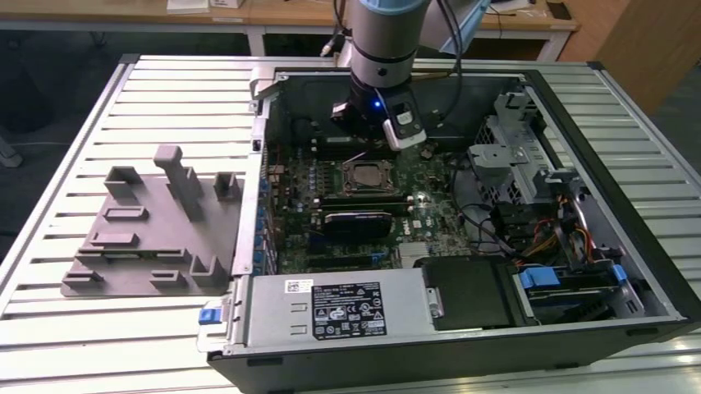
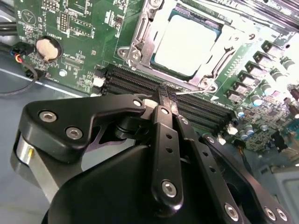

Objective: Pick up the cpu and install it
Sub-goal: 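Install the first cpu locking lever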

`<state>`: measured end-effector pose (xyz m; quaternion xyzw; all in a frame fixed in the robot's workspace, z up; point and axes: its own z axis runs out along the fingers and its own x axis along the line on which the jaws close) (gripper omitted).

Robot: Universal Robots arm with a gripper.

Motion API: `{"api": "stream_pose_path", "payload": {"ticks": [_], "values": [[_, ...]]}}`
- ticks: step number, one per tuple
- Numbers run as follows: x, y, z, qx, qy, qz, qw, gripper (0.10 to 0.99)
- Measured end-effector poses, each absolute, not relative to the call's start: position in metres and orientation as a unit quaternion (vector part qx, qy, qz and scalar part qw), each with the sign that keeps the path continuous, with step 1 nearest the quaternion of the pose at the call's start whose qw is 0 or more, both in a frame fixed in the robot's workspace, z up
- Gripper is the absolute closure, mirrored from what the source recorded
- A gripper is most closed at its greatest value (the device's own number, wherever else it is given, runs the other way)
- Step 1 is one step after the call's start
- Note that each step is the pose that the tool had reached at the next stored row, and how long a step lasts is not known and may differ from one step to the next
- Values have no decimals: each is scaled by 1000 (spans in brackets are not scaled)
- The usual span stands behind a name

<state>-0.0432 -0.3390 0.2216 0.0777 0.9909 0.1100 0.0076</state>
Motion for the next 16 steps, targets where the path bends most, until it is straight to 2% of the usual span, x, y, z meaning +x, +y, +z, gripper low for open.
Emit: {"api": "stream_pose_path", "payload": {"ticks": [9,16], "values": [[-43,-338,219,78,992,103,8,980],[-46,-338,214,76,991,104,28,980]]}}
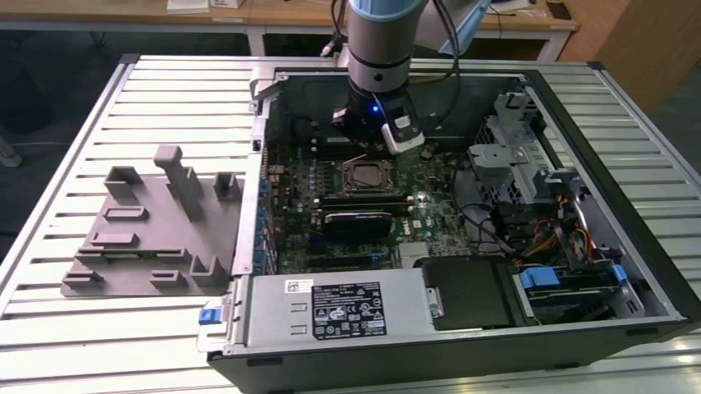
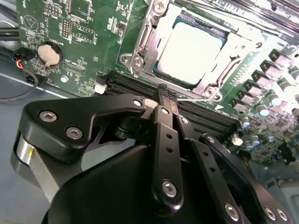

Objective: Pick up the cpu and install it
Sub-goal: 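Install the first cpu locking lever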

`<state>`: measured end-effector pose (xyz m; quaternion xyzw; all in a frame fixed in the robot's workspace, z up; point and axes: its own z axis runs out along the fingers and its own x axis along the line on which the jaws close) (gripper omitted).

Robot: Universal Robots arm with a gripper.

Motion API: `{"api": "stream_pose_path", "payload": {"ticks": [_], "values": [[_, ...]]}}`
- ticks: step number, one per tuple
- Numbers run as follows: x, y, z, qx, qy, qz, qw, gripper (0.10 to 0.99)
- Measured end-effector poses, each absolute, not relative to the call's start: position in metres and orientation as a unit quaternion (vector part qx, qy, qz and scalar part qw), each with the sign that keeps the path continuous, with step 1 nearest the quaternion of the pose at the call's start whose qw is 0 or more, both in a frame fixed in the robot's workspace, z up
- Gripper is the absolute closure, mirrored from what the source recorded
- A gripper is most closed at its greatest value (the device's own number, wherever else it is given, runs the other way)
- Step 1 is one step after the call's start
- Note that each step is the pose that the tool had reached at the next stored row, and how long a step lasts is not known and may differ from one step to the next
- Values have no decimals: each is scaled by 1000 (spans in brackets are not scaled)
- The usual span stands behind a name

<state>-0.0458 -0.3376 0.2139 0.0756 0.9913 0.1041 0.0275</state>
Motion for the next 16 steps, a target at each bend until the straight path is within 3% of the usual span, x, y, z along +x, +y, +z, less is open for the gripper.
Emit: {"api": "stream_pose_path", "payload": {"ticks": [3,16], "values": [[-47,-337,213,75,992,94,34,980],[-48,-324,208,92,991,93,38,980]]}}
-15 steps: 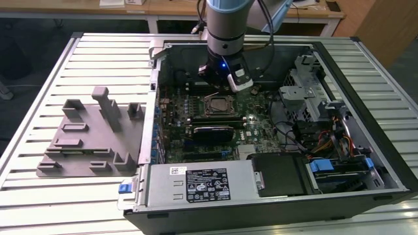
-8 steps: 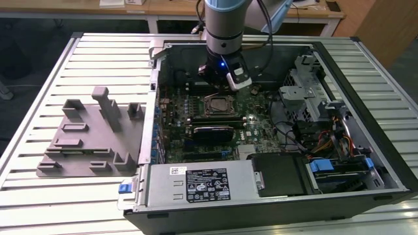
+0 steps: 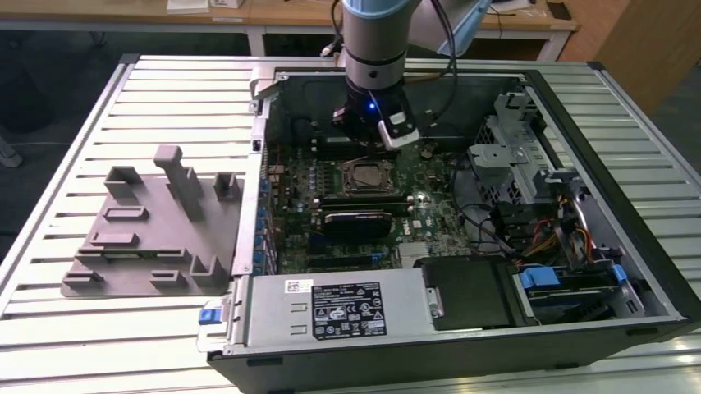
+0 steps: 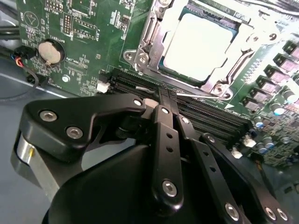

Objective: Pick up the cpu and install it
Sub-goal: 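Install the first cpu locking lever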

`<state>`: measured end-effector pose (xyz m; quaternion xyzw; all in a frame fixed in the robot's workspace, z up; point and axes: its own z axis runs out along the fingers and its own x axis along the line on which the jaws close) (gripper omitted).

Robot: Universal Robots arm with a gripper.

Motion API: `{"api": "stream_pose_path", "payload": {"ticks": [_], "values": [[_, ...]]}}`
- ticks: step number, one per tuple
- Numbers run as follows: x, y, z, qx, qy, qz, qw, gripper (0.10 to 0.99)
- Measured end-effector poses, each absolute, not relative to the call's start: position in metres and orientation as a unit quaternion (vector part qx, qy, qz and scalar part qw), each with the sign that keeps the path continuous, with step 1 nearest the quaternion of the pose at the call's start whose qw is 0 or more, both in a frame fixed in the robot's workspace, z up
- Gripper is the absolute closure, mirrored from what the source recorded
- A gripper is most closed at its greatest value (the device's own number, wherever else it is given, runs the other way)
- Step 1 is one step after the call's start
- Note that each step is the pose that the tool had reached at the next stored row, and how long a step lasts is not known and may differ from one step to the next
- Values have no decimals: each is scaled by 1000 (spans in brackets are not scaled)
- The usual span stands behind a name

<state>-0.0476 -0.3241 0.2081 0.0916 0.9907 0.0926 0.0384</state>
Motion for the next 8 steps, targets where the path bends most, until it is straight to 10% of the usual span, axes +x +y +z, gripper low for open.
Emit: {"api": "stream_pose_path", "payload": {"ticks": [8], "values": [[-49,-322,206,115,988,91,43,980]]}}
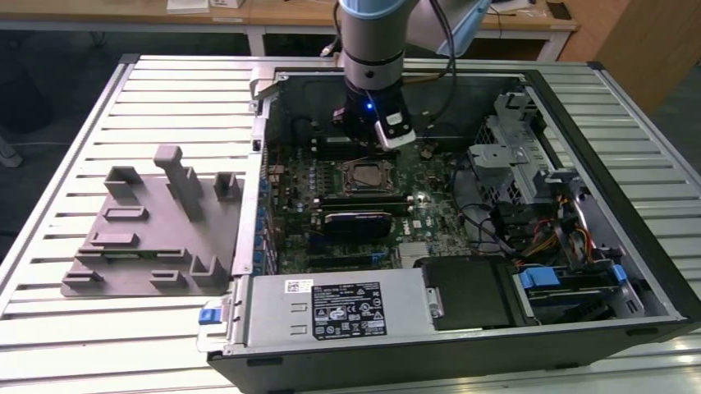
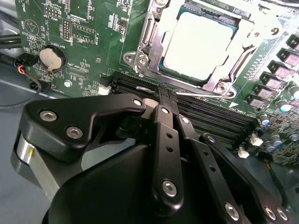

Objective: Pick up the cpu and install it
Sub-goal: 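Install the first cpu locking lever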

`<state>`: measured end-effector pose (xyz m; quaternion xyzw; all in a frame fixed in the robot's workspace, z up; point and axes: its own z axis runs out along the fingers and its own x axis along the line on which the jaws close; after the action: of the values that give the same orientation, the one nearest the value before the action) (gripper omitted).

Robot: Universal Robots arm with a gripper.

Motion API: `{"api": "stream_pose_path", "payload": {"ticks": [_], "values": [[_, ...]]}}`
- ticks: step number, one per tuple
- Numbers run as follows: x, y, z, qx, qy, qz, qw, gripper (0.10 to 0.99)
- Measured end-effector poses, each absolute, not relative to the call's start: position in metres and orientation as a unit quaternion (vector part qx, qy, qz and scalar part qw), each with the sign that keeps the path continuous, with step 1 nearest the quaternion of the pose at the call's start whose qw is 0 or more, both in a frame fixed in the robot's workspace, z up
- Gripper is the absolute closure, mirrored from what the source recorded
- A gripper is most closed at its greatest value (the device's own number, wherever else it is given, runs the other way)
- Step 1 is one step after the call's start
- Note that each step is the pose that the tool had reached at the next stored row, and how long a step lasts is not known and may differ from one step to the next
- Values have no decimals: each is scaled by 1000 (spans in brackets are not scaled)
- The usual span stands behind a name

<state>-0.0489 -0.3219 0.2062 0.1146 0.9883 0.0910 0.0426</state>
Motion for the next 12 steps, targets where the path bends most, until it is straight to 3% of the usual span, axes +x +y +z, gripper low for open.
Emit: {"api": "stream_pose_path", "payload": {"ticks": [12], "values": [[-51,-319,203,137,986,87,50,980]]}}
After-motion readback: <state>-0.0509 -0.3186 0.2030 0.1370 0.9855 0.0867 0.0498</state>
